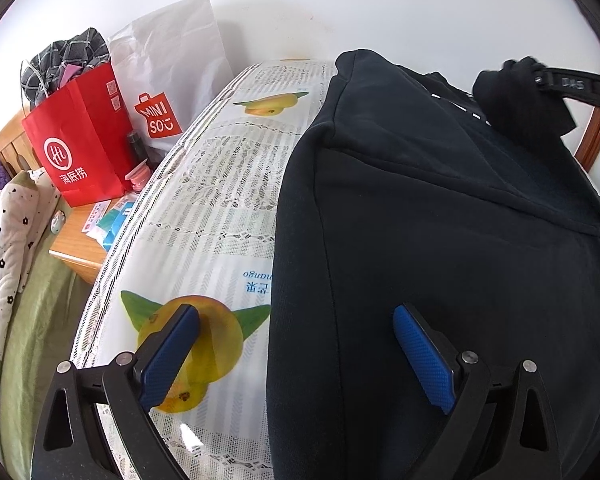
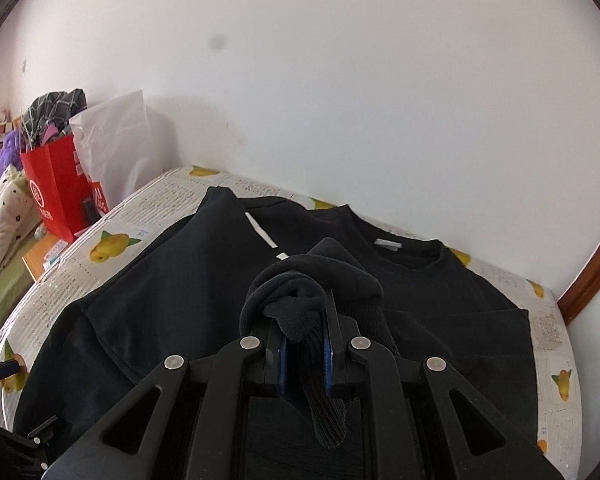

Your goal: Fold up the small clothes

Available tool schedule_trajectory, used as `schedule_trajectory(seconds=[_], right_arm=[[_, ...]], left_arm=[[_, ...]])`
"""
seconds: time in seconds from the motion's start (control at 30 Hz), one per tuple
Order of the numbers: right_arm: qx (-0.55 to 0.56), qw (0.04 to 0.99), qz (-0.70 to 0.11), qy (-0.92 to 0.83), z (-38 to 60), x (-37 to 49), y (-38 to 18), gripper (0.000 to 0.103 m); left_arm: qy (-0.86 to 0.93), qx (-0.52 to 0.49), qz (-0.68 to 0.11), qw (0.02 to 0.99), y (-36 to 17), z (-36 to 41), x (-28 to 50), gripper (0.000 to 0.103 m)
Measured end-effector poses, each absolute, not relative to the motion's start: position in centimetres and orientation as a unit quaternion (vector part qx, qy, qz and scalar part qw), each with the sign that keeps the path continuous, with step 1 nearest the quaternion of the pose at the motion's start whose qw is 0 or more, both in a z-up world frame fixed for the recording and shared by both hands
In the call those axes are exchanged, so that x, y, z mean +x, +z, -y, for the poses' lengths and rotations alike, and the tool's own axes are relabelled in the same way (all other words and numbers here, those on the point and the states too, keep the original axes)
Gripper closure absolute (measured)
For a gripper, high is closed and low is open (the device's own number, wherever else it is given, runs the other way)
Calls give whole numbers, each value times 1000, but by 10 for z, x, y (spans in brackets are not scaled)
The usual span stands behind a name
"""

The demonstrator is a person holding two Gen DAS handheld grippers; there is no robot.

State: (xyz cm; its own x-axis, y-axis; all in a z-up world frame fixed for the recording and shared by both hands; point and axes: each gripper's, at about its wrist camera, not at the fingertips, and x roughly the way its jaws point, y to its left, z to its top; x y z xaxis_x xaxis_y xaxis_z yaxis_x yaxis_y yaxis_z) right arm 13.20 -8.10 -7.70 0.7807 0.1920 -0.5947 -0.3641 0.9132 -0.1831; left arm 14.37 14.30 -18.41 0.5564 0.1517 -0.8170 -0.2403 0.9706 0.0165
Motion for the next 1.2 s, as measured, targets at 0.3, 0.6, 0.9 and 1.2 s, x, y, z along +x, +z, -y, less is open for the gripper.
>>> schedule_trajectory(seconds=[0.3,0.6,0.9,1.2], right_arm=[[-167,906,-365,137,90,154,-119,31],[-177,893,-404,88,172,116,-142,24],[-104,909,-390,104,187,114,-131,30],[-73,919,-383,53,225,98,-126,33]], left_arm=[[108,-50,-458,881,-184,-143,144,4],[106,-51,-455,883,-185,-143,144,3],[99,-43,-453,885,-183,-141,143,5],[42,67,-424,902,-132,-82,154,11]])
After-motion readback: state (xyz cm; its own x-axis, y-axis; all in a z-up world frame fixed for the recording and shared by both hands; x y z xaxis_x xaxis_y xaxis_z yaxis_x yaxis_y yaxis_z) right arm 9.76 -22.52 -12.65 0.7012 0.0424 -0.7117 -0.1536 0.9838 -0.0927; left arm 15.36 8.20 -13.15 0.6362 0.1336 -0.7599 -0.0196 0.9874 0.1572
